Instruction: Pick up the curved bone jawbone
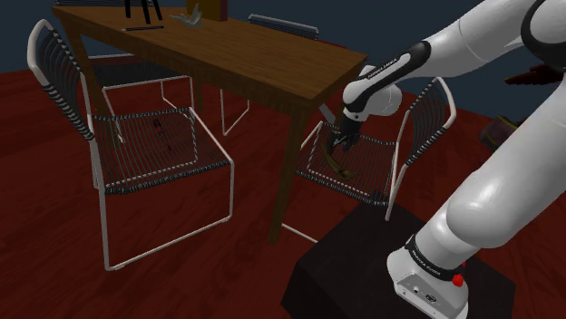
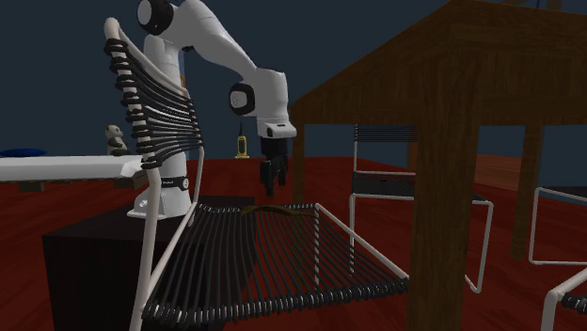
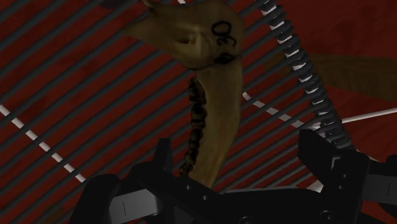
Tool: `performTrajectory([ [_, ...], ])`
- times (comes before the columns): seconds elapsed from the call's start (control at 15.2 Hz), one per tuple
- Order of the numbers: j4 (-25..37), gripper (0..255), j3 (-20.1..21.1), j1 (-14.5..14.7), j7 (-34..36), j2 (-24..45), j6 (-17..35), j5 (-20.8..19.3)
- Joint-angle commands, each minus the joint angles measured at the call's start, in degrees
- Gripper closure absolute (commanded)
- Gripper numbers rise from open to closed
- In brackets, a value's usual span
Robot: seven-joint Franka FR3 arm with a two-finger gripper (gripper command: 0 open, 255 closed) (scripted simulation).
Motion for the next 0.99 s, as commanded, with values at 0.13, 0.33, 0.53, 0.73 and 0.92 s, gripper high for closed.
performTrajectory([
  [0.13, 1.3, 0, -0.1, -0.1, -2.5, 4.5, 2.6, 2.7],
  [0.33, 1.1, 0, 0.2, -0.1, -4.2, 6.8, 4.9, 4.7],
  [0.53, 1.1, 0, 0.7, -0.2, -5.7, 8.9, 6.7, 6.6],
  [0.73, 1.1, 255, 0.7, -0.3, -5.8, 8.9, 6.8, 6.7],
  [0.92, 1.0, 255, 0.7, -0.3, -5.8, 8.8, 6.8, 6.6],
])
